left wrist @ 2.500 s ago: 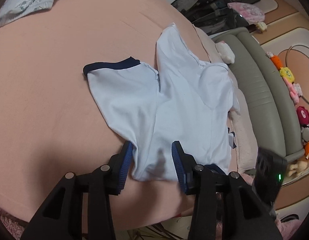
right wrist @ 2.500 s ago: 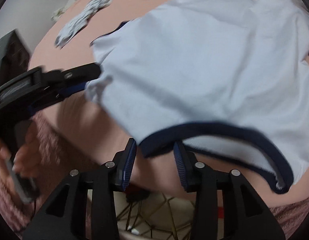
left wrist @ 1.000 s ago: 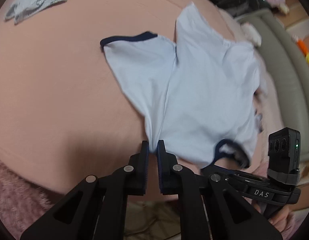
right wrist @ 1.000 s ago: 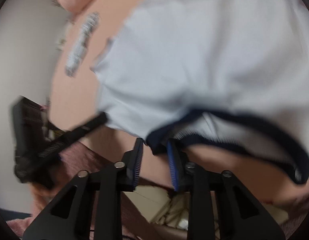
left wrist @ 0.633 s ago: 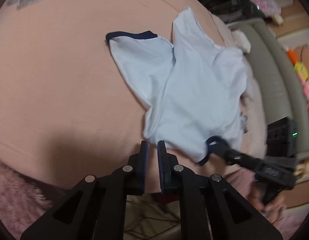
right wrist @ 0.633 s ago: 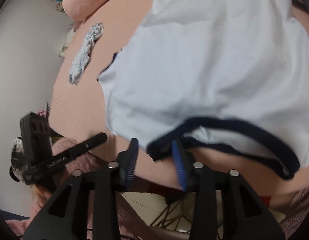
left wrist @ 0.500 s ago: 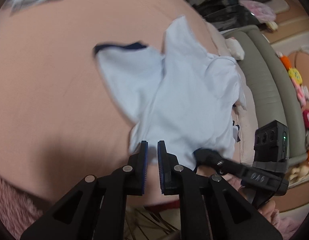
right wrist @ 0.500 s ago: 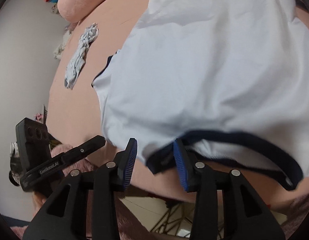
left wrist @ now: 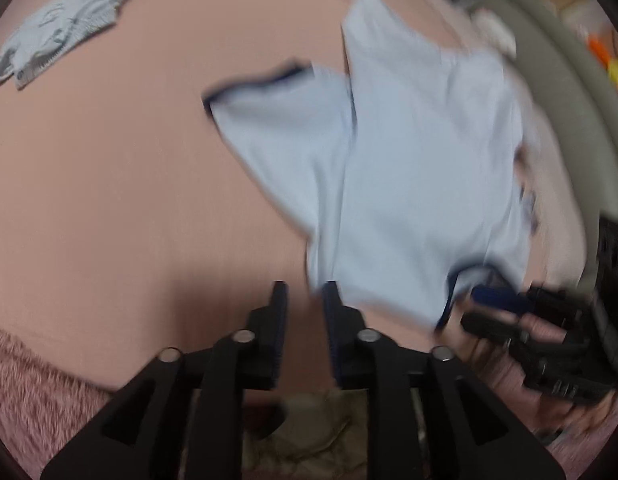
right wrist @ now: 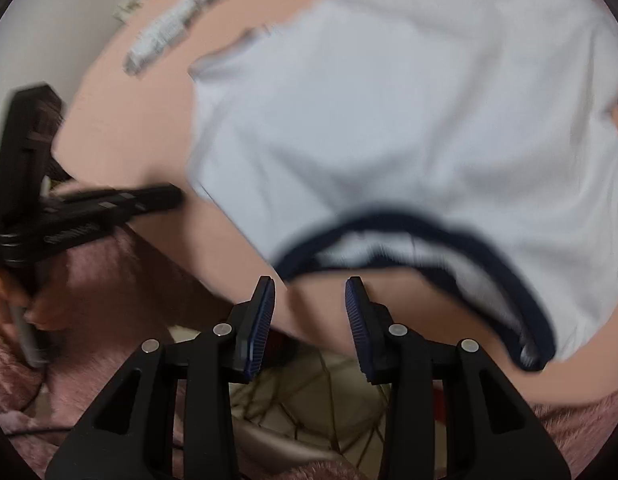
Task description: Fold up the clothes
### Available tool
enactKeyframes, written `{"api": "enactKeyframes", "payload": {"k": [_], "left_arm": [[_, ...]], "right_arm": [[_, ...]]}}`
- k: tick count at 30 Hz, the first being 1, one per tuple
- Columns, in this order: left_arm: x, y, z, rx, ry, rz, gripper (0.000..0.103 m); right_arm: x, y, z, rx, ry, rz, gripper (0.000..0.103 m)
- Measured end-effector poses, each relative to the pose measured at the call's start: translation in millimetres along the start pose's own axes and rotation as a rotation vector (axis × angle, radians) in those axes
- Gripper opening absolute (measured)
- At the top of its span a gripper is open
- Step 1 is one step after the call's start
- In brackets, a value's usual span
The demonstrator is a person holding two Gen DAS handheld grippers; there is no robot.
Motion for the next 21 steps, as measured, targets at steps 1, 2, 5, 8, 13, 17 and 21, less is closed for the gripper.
{"api": "enactKeyframes", "payload": {"k": [1,2,5,8,13,17,21], "left_arm": [[-3,3,11,-0.033,-0.04,-0.017,0.04],[-3,10,21,-0.076,-0.071,-0.022,0.042],[9,34,40,-0.181,-0.087,-0.028,0.042],[18,30,46,-0.195,-0.099,-0.052,0.042],[17,22,50,-0.185,-0.126,-0.132,0.028],[23,20,57,-0.151,-0.137,-0.064,0.005],[8,54,69,-0.165,-0.146,0.074,0.003]], "right_arm": [[0,4,10,-0.008,-0.03,0.0,0.042],[4,7,19,-0.015,-0.05,-0.002,0.045],[19,11,36,-0.037,-0.08,-0.02,0.048],[37,5,21,-0.07,-0.024,-0.103,0.043],[29,3,9,-0.126,-0.018,-0.177,0.043],[24,8,23,-0.073,-0.041,-0.124,0.047],[36,9,18,-0.09,-0.002,-0.149,0.049]]}}
Point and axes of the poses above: each gripper's, at about its wrist camera, not at the fingertips, and x roughly the way its jaws point, y to its left, z to its top, the point moved 9 cm from there along x, roughly the way its jaws point, and after that the axes turned 5 degrees about -z, right-handed, at the moved point
